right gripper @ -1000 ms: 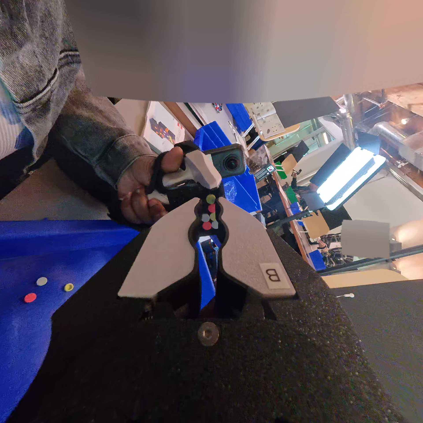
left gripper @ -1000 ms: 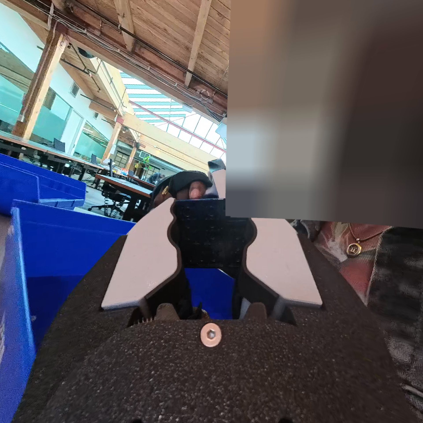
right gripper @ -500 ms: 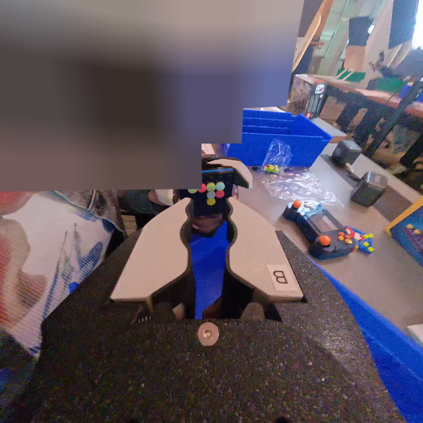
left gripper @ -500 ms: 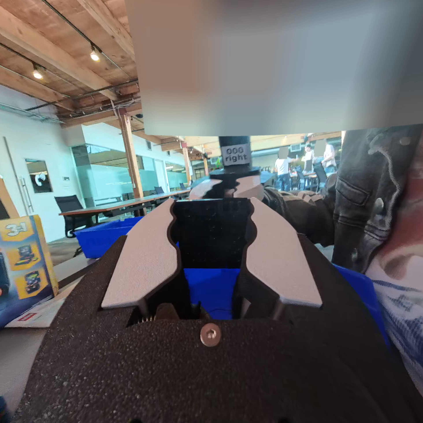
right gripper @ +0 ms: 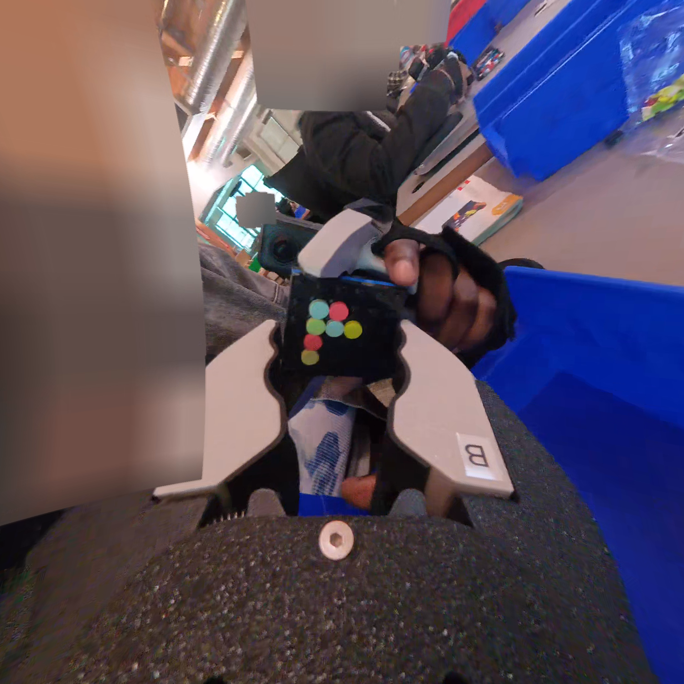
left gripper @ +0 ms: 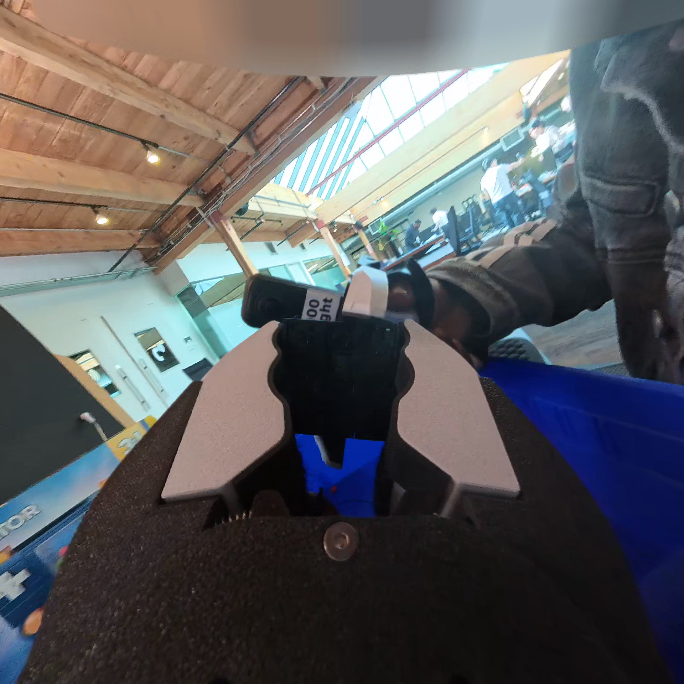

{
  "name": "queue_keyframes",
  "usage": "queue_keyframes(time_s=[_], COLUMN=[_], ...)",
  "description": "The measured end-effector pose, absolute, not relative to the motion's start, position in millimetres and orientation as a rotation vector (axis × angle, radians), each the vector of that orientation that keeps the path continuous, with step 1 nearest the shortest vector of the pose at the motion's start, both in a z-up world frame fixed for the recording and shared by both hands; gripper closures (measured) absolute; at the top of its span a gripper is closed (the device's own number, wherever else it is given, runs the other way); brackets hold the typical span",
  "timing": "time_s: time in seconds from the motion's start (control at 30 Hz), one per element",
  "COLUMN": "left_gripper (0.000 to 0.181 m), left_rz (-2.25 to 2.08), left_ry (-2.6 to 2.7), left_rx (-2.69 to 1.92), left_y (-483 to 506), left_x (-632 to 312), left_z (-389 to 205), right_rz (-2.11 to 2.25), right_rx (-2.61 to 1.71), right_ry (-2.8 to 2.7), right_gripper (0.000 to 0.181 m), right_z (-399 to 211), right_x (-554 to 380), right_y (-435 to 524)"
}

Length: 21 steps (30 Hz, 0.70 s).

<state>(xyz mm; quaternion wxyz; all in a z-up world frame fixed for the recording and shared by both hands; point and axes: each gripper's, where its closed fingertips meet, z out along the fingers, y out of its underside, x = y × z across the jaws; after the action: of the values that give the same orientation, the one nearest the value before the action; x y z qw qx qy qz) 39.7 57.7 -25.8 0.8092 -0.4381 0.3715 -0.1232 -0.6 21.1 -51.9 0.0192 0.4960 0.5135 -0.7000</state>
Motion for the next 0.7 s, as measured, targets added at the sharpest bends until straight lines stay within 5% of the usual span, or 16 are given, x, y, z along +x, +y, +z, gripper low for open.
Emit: queue_keyframes(time_s=[0.27, 0.7], left_gripper=[0.112, 0.116], left_rz=[-0.002, 0.106], left_ry=[0.847, 0.902], left_rx=[-1.115, -1.231], left_y=[76.1, 83.6], left_x=[28.9, 28.0], left_z=[-52.8, -70.4], right_rz=[-2.101, -1.96], right_rx=[1.729, 1.8], right_ry=[1.677, 1.751], right_gripper=[0.124, 0.125], right_z=[-60.3, -76.7], right_x=[-4.6, -1.5], right_y=[31.1, 31.2])
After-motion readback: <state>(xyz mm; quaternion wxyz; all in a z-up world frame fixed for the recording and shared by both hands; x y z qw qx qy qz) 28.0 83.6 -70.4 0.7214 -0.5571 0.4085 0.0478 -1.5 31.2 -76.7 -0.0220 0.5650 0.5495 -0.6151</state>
